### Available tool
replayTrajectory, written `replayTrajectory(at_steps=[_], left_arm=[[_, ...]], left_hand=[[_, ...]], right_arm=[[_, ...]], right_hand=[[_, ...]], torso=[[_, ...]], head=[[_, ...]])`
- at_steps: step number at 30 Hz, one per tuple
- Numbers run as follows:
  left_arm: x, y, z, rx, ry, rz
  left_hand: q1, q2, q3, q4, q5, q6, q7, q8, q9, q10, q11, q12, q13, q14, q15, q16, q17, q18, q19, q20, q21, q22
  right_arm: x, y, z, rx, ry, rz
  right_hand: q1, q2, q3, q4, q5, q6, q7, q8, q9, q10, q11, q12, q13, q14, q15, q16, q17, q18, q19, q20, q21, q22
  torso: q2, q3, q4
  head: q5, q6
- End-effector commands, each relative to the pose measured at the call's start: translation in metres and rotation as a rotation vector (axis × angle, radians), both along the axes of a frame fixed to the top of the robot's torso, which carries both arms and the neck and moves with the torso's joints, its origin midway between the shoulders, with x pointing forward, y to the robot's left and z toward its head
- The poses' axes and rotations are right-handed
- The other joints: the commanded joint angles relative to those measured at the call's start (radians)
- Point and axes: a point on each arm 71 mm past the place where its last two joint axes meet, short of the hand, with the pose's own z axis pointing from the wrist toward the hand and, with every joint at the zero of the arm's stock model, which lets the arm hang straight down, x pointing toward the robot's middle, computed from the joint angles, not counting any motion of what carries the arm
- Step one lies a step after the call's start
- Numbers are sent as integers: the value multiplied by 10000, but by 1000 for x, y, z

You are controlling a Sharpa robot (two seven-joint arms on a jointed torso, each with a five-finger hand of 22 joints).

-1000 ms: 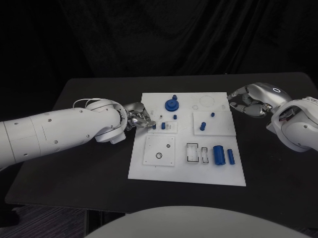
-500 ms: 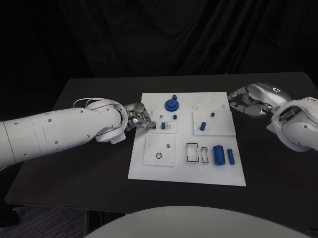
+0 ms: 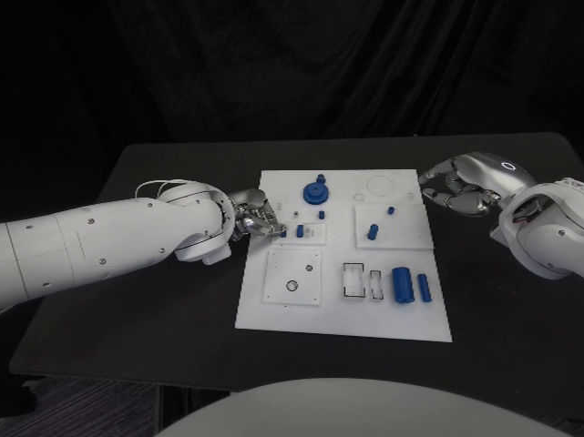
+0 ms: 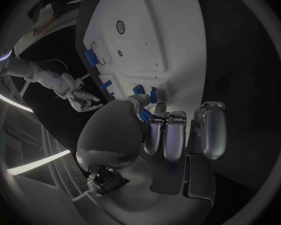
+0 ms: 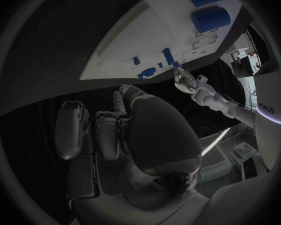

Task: Assemble the parts on the task board

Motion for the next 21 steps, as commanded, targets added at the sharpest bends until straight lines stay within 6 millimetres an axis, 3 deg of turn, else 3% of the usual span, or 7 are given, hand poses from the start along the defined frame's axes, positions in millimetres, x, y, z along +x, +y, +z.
replayTrajectory(at_steps=[1, 19, 20, 21], left_arm=[[-7, 2, -12, 454, 678, -104], [-8, 2, -12, 438, 719, -197], [-8, 2, -12, 438, 720, -200], [-7, 1, -12, 435, 716, -202]], left_hand=[[-78, 20, 94, -14, -19, 61, -14, 27, 204, 1027, -23, -43, 2629, 1038, -45, 26, 2633, 112, -15, -15, 7, 1988], [-147, 1, 112, -10, -10, 57, -16, 32, 200, 1027, -27, -43, 2629, 1038, -50, 26, 2633, 124, -41, -19, -38, 1971], [-186, 1, 113, 3, -70, 54, -16, 32, 198, 1027, -25, -43, 2629, 1038, -51, 26, 2633, 121, -33, -19, -31, 1975], [-352, 29, 90, 83, -435, 51, -14, 30, 184, 1027, -23, -43, 2629, 1038, -47, 26, 2633, 124, -42, -17, -56, 1968]], right_arm=[[0, -1, -2, -57, 102, -156], [-1, -1, -2, -68, 136, -158], [-1, -1, -2, -68, 136, -156], [0, -1, -2, -68, 138, -155]], right_hand=[[-86, -14, 69, -11, 62, 86, -2, -59, -16, 1059, 43, 26, 2631, 1002, 58, -13, 2468, -27, 128, 25, -60, 1944], [-94, -17, 79, -14, 62, 85, -2, -63, -19, 1059, 44, 26, 2631, 998, 59, -24, 2458, -22, 120, 26, -80, 1938], [-94, -17, 79, -14, 62, 85, -2, -63, -19, 1059, 44, 26, 2631, 998, 59, -24, 2458, -22, 120, 26, -80, 1938], [-94, -17, 79, -14, 62, 85, -2, -63, -19, 1059, 44, 26, 2631, 998, 59, -24, 2458, -22, 120, 26, -80, 1938]], torso=[[5, -5, 1], [7, -5, 3], [7, -5, 1], [7, -5, -1]], head=[[4, 1], [-1, 1], [-6, 1], [-10, 1]])
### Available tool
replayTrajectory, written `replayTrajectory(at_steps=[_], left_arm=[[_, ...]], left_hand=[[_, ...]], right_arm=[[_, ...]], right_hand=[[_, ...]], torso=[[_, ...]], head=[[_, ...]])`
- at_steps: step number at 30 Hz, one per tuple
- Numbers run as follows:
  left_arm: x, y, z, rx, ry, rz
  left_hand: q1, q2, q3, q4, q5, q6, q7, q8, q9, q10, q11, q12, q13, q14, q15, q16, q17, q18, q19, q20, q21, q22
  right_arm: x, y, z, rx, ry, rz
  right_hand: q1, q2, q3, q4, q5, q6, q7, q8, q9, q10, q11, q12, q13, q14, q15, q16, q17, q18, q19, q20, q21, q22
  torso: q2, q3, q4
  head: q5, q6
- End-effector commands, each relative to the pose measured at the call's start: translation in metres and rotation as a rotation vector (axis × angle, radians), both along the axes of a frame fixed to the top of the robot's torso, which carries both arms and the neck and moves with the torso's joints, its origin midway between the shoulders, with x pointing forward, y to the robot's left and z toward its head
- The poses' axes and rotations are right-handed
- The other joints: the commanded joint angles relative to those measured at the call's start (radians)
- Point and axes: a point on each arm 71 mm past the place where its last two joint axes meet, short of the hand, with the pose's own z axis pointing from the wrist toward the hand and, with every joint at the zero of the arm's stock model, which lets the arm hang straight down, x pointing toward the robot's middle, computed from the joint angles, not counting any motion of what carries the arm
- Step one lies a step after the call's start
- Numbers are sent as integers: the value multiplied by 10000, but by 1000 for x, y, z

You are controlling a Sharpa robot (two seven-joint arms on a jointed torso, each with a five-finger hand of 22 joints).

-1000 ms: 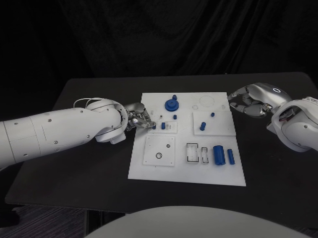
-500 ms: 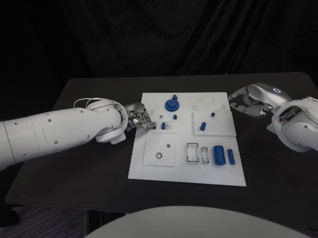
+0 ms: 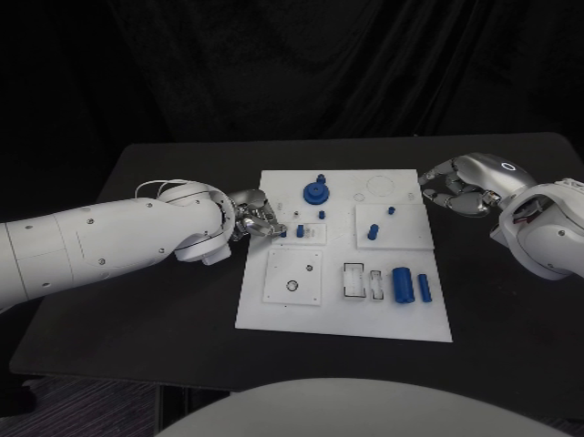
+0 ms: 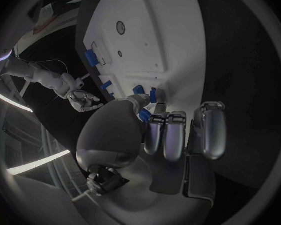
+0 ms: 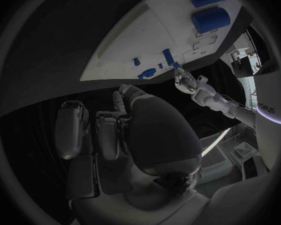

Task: Assemble the parts on the task board

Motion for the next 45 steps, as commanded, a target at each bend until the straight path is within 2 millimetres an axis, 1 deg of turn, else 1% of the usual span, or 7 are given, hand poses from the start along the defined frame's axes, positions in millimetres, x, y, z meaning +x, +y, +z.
replayTrajectory(at_steps=[1, 6, 18, 27, 34, 39, 45], left_arm=[[-7, 1, -12, 424, 692, -169], [-6, 1, -12, 404, 652, -149], [-3, 5, -13, 459, 652, -58], [-2, 6, -13, 391, 554, -14], [1, 6, -6, -324, -343, 6], [4, 7, 7, -806, -2193, -339], [4, 9, 30, -807, -5263, -1386]], left_hand=[[-205, 40, -5, 100, -414, 28, -26, 9, 179, 1027, -23, -43, 2630, 1038, -46, 26, 2633, 123, -37, -17, -53, 1970], [-959, 99, -528, 716, -1739, -20, 71, -200, -30, 1027, 59, -43, 2630, 1038, 19, 26, 2633, 121, -35, 30, -81, 1969], [-3216, 574, -2693, 884, -3063, 8, 235, -741, -704, 1027, 216, -43, 2630, 1038, 155, 26, 2633, 134, -49, 170, -147, 1959], [-3577, 856, -3149, 887, -3159, 90, 230, -704, -698, 1027, 219, -43, 2630, 1038, 166, 26, 2633, 135, -47, 183, -150, 1960], [-3659, 1200, -3556, 881, -2994, 99, 171, -313, -283, 1027, 169, -43, 2630, 1038, 128, 26, 2633, 110, 30, 155, -44, 1998], [-3245, 1223, -4028, 866, -2530, -19, 90, 228, 229, 1027, 98, -43, 2630, 1038, 62, 26, 2633, 78, 132, 93, 96, 2040], [-2368, 1044, -4410, 858, -2335, -165, 42, 679, 253, 1027, 55, -43, 2630, 1038, 30, 26, 2633, 107, 44, 53, -22, 1998]], right_arm=[[0, -1, -2, -48, 85, -137], [0, -1, -2, -53, 97, -144], [0, 0, -2, -70, 126, -158], [0, 0, -3, -81, 152, -154], [0, -1, -3, -79, 153, -159], [-1, -2, -2, -60, 124, -171], [-2, -3, -1, -26, 69, -193]], right_hand=[[-94, -17, 50, 15, 62, 85, -1, -63, -9, 1059, 44, 25, 2631, 998, 59, -25, 2458, -22, 119, 26, -35, 1940], [-94, -17, 50, 15, 62, 85, -1, -63, -9, 1059, 44, 25, 2631, 998, 59, -25, 2458, -22, 119, 26, -35, 1940], [-109, -24, 68, 9, 62, 82, 1, -70, -15, 1059, 46, 25, 2631, 994, 61, -40, 2445, -15, 106, 28, -66, 1931], [-109, -24, 68, 9, 62, 82, 1, -70, -15, 1059, 46, 25, 2631, 994, 61, -40, 2445, -15, 106, 28, -66, 1931], [-109, -24, 68, 9, 62, 82, 1, -70, -15, 1059, 46, 25, 2631, 994, 61, -40, 2445, -15, 106, 28, -66, 1931], [-114, -25, 74, 8, 62, 82, 1, -71, -16, 1059, 46, 25, 2631, 993, 62, -41, 2444, -14, 104, 28, -70, 1929], [-125, -27, 87, 6, 62, 82, 2, -74, -19, 1059, 48, 25, 2631, 992, 63, -44, 2442, -12, 100, 29, -80, 1927]], torso=[[5, -1, -5], [1, 3, 3], [1, 7, -20], [0, 3, -3], [0, -1, -2], [6, 0, -3], [4, 1, -5]], head=[[-16, 1], [-18, 1], [4, 1], [13, 1], [52, 1], [61, 1], [49, 1]])
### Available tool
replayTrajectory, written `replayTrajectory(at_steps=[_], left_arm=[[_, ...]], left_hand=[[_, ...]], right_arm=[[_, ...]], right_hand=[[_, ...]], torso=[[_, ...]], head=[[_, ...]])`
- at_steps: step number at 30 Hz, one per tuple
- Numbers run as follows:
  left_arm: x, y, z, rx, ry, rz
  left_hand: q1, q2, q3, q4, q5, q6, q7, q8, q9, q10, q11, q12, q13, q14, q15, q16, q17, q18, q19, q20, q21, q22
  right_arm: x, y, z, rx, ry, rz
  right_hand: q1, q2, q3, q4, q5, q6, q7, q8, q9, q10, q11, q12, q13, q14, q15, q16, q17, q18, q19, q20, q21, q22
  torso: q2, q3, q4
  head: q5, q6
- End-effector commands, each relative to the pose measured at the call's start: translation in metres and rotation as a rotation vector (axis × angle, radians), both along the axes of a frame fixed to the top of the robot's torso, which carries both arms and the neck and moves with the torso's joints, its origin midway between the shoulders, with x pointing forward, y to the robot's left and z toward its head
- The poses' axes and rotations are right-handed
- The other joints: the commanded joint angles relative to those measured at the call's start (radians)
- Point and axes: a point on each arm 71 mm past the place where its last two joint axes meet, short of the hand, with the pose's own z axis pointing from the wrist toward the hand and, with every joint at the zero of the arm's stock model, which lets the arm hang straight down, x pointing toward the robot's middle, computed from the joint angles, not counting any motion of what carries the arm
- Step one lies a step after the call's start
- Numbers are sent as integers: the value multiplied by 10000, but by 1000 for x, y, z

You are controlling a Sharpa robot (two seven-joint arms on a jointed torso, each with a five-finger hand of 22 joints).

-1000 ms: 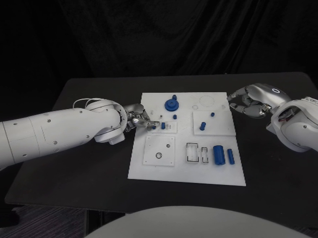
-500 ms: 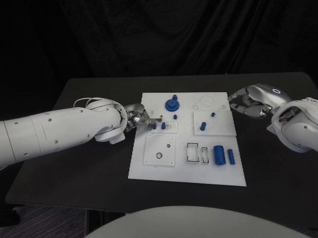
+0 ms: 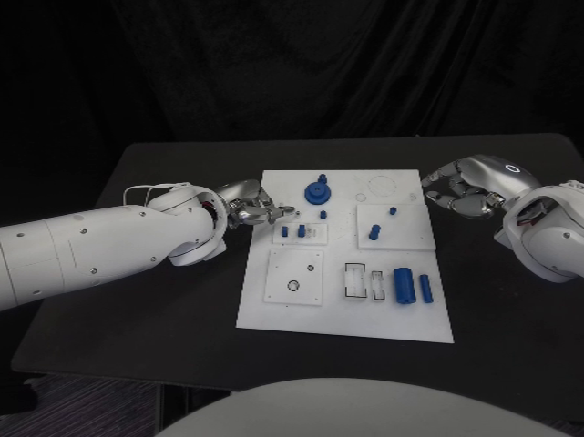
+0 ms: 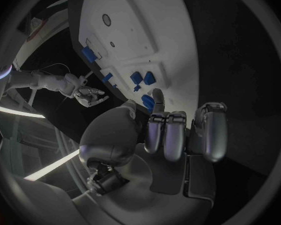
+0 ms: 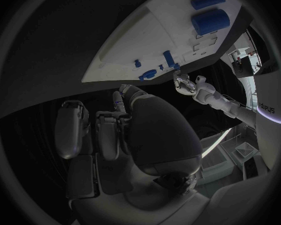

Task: Assemble the parts on the task board

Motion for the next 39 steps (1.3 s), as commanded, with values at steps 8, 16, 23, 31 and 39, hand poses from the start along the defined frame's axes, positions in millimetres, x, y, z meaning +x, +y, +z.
replayTrajectory(at_steps=[8, 16, 23, 31, 39], left_arm=[[3, -14, 38, 347, -4329, -2638], [7, -25, 35, 455, -4247, -4594], [19, -37, 28, 774, -3940, -5314], [28, -57, 25, 1041, -4170, -5946], [29, -75, 23, 1152, -4373, -6423]], left_hand=[[1716, 240, -350, -7, -926, -1617, 577, -468, -126, -452, 521, -1434, 1762, 238, 545, -396, 1912, 545, -2229, 415, -2438, 1297], [3862, 193, 88, -83, -580, -2507, 703, -1524, -1183, -8377, 1297, -7937, -2002, -7617, 1365, -4638, -3405, 1035, -7002, 994, -6744, 210], [5536, -190, 939, -912, -498, -3917, -169, -1782, -7573, -9410, 951, -11978, -7575, -6029, 836, -5022, -4858, 1168, -4881, 943, -6219, 557], [6235, -355, 1418, -2196, -7, -3532, -1204, -1759, -9085, -9894, 546, -12541, -9199, -4081, 436, -3720, -3773, 850, -2962, 662, -4411, 1022], [6164, -465, 1713, -2483, 478, -2752, -1314, -1668, -9573, -9362, 499, -12086, -9457, -2911, 405, -2652, -2796, 635, -1989, 548, -3046, 1309]], right_arm=[[-1, 0, 1, 85, -164, -57], [0, 1, 1, 115, -249, 7], [0, 2, 1, 116, -256, 60], [0, 3, 0, 126, -241, 134], [-1, 3, -1, 127, -217, 141]], right_hand=[[-83, 14, 59, -23, 62, 82, 2, -35, -9, 1059, 48, 26, 2633, 992, 63, -44, 2442, -12, 100, 29, -21, 1928], [-88, 10, 73, -31, 67, 90, 3, -34, -10, 1059, 49, 26, 2633, 994, 64, -39, 2446, -14, 103, 30, -14, 1930], [-90, 5, 81, -37, 75, 95, 4, -33, -11, 1059, 49, 26, 2633, 992, 64, -44, 2442, -12, 98, 30, -25, 1927], [-94, 0, 83, -38, 79, 95, 6, -34, -12, 1059, 50, 26, 2633, 992, 64, -43, 2443, -11, 98, 30, -26, 1927], [-98, -3, 84, -38, 84, 97, 7, -33, -12, 1059, 51, 26, 2633, 992, 65, -44, 2442, -12, 98, 31, -24, 1927]], torso=[[5, -6, 1], [10, 7, -11], [11, 3, -4], [12, -11, -5], [54, -23, -44]], head=[[14, 1], [0, 1], [-103, 1], [-214, 1], [-226, 1]])
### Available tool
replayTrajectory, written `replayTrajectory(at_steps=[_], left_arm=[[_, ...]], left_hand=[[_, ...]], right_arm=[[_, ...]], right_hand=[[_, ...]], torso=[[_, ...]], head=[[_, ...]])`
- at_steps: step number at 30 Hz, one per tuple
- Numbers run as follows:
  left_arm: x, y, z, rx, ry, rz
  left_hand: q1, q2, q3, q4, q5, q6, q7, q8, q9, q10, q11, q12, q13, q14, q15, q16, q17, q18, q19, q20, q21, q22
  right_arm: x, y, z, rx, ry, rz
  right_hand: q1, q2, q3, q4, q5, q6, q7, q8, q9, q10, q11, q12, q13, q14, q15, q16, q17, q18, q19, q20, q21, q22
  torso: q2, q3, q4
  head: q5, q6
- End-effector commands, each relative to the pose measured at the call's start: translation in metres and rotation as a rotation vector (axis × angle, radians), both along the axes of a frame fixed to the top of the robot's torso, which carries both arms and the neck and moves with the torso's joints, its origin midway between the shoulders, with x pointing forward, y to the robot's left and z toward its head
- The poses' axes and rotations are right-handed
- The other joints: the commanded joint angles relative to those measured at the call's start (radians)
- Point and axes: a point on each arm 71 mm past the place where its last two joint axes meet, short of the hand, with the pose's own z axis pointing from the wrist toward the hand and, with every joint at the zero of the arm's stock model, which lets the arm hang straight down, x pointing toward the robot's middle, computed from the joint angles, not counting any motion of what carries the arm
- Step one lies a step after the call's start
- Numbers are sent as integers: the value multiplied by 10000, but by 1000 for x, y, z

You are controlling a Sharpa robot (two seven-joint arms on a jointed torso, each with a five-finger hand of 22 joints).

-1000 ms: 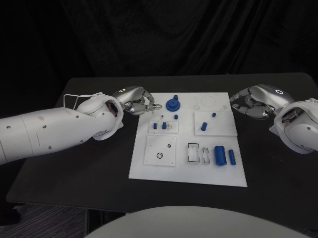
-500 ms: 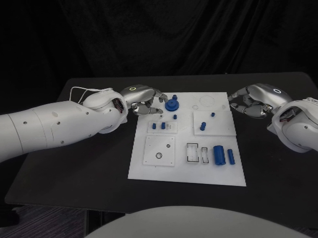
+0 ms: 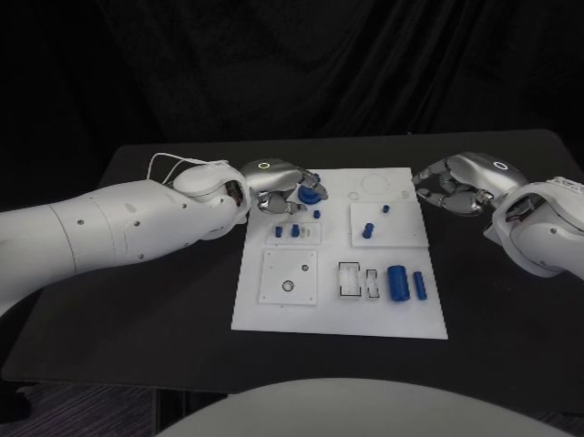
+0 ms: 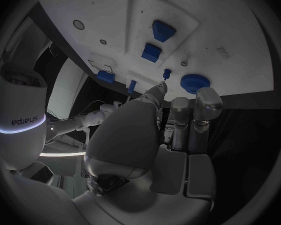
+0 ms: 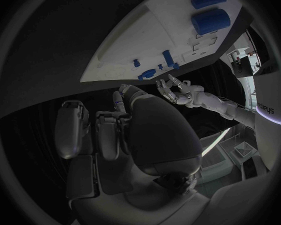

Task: Assemble the parts on the task board

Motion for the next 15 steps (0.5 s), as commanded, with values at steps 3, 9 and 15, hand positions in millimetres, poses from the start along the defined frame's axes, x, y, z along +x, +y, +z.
replayTrajectory(at_steps=[3, 9, 15], left_arm=[[-3, -9, -2, 245, -125, -705], [-3, -15, -5, 640, -212, -811], [-2, -20, -9, 873, -148, -785]], left_hand=[[-58, -135, 159, -107, 103, 332, 81, 68, -161, 317, 47, 203, -39, 394, 16, 338, 324, -256, 335, -40, 480, 1365], [-434, -341, 80, 59, -322, 455, 72, 10, -345, 570, 69, 447, 58, 441, 48, 424, 263, -267, 389, -42, 582, 1366], [-619, -405, 28, 181, -380, 707, 136, 79, -396, 877, 109, 690, 210, 535, 86, 499, 284, -282, 464, -33, 673, 1386]], right_arm=[[-1, 1, 0, 56, -108, 48], [-1, 2, 0, 63, -106, 67], [-1, 2, 0, 66, -104, 77]], right_hand=[[-99, -4, 56, -10, 39, 97, 7, -34, -15, 1059, 50, 26, 2634, 992, 65, -44, 2443, -12, 98, 31, -25, 1929], [-113, -11, 59, -8, 51, 101, 9, -33, -15, 1059, 52, 26, 2634, 993, 66, -42, 2445, -11, 97, 31, -28, 1928], [-113, -11, 59, -8, 51, 101, 9, -33, -15, 1059, 52, 26, 2634, 993, 66, -42, 2445, -11, 97, 31, -28, 1928]], torso=[[43, -11, -47], [65, 2, -62], [50, 13, -69]], head=[[13, 1], [67, 1], [75, 1]])
